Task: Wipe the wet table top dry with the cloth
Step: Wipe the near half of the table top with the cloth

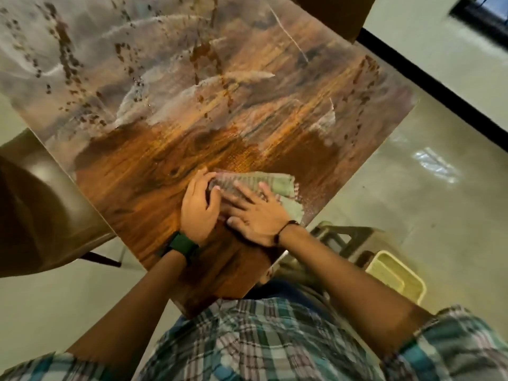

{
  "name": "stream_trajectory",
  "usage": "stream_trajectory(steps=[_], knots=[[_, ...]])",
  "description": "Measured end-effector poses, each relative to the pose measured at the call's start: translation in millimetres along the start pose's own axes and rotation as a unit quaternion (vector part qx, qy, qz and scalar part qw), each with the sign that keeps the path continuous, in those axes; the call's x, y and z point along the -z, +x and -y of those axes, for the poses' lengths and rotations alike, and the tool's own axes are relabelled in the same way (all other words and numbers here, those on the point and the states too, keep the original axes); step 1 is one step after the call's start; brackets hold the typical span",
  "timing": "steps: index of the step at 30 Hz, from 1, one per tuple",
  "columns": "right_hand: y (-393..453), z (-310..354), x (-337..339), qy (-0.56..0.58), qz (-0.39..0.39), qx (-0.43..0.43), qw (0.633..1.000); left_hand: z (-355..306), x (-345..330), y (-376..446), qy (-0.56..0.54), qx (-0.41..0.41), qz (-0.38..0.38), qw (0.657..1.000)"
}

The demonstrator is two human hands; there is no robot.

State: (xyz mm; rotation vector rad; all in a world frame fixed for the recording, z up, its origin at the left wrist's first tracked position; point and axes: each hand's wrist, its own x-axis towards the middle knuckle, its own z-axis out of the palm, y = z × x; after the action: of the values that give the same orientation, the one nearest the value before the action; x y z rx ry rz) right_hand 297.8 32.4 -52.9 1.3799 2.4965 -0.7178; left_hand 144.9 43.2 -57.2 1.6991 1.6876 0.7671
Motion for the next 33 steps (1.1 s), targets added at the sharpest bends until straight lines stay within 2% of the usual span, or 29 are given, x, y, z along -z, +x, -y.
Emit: stream_trajectory(steps=[2,4,6,7,9,12,14,17,22,24,27,30,33], knots=[[10.7,-51.9,13.3,0.002,-0.035,-0.06,0.998,7.0,2.8,-2.7,0.016,-0.009,0.029,0.999],[18.8,-101.8,35.7,0.032,-0.049,-0.17,0.984,9.4,-0.3,-5.3,0.022,-0.02,0.037,0.999],[25.9,-122.4,53.5,0.068,-0.032,-0.248,0.966,9.8,-4.5,-7.6,0.014,-0.02,0.041,0.999],[28.9,-118.5,55.6,0.075,-0.025,-0.26,0.962,9.6,-5.8,-8.1,0.008,-0.016,0.043,0.999],[32.9,-83.5,45.1,0.042,-0.022,-0.232,0.971,7.8,-7.9,-7.9,-0.01,-0.003,0.037,0.999],[29.0,5.2,14.0,-0.039,0.028,-0.104,0.993,5.7,-8.1,-6.4,-0.044,0.019,0.015,0.999],[26.5,31.4,7.4,-0.085,0.05,-0.05,0.994,8.4,-3.7,-5.8,-0.052,0.044,-0.012,0.998],[39.8,-6.9,23.1,-0.098,0.047,-0.008,0.994,19.2,6.5,-10.6,-0.039,0.046,-0.025,0.998],[63.6,-131.8,72.3,-0.047,-0.005,-0.154,0.987,23.9,5.5,-15.0,-0.003,0.034,-0.026,0.999],[61.3,-168.2,87.9,-0.068,-0.005,-0.164,0.984,17.9,-1.0,-12.1,0.001,0.054,-0.042,0.998],[63.9,-172.4,83.6,-0.103,-0.014,-0.091,0.99,-2.2,-18.0,-0.2,-0.003,0.088,-0.088,0.992],[72.4,-113.1,53.8,-0.158,0.009,0.088,0.984,-30.4,-38.6,20.5,-0.043,0.114,-0.134,0.984],[82.8,-62.2,40.9,-0.205,0.032,0.211,0.955,-37.9,-53.5,39.8,0.004,0.157,-0.185,0.97]])
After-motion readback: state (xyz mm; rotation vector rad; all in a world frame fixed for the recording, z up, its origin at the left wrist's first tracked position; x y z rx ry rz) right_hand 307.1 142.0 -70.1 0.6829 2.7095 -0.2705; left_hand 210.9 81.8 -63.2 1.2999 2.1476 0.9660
